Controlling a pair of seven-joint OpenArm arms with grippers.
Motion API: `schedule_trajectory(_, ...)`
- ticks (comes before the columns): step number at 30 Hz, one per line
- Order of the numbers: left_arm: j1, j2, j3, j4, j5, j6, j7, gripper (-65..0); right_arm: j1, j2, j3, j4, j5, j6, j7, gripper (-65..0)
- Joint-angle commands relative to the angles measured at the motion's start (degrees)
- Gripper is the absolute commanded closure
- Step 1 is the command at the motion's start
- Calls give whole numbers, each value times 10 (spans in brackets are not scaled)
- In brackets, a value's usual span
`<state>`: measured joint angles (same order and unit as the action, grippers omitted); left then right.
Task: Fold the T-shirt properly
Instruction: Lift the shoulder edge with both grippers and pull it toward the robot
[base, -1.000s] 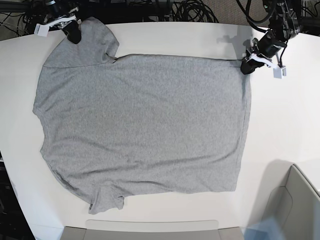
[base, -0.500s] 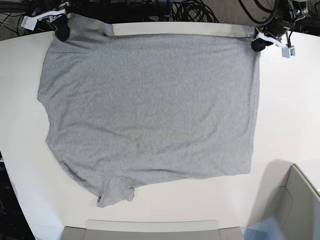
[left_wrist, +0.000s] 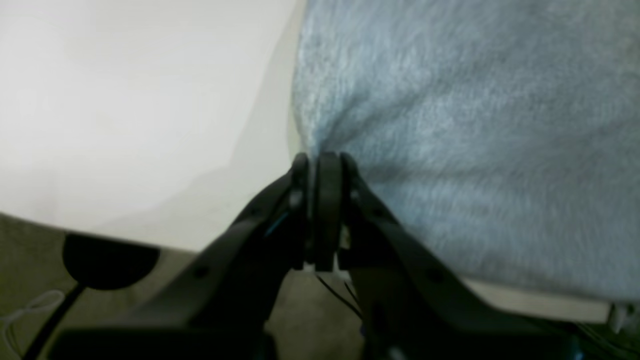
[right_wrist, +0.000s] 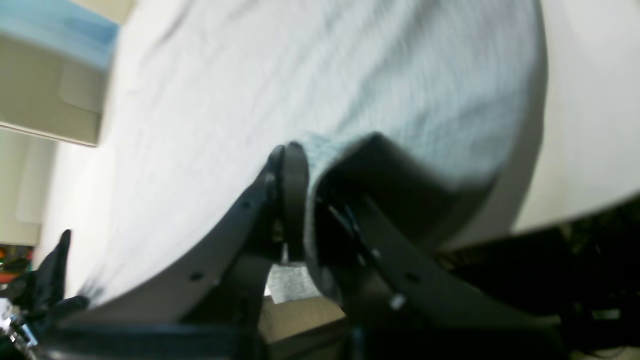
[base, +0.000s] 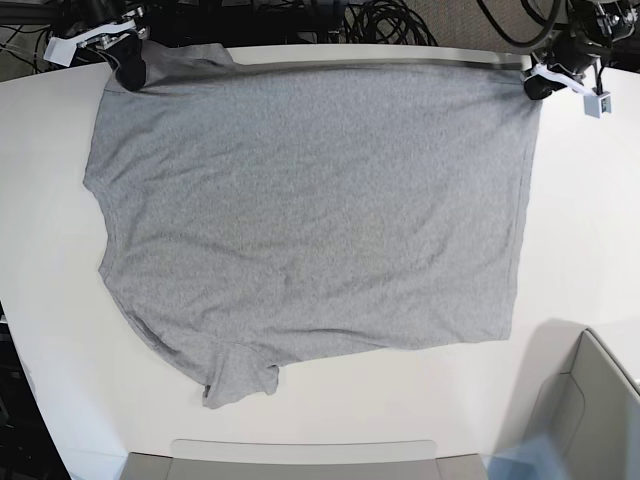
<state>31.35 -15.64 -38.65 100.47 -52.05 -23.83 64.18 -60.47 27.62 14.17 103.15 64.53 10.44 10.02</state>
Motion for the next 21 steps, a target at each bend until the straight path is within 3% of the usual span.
schedule_trajectory(1,-11,-16,-5,13,-10,-4,4,0,-5,7,5,8,2,5,12,0)
schedule_trajectory(5,-49,-17,-5,13,-10,-2,27,0,21,8,6,8,2,5,-19,0)
schedule_trajectory(10,-79,-15,-5,11,-9,1,32,0,88,6,64,8,1,5,-153,0)
schedule_trajectory(15,-112,-15,-2,10,-10,75,32,0,173,5,118,7,-18,5,-275,0)
schedule_trajectory(21,-163,-15,0,-1,-9,89,32,0,282,4,144,5,-59,5,-397,0)
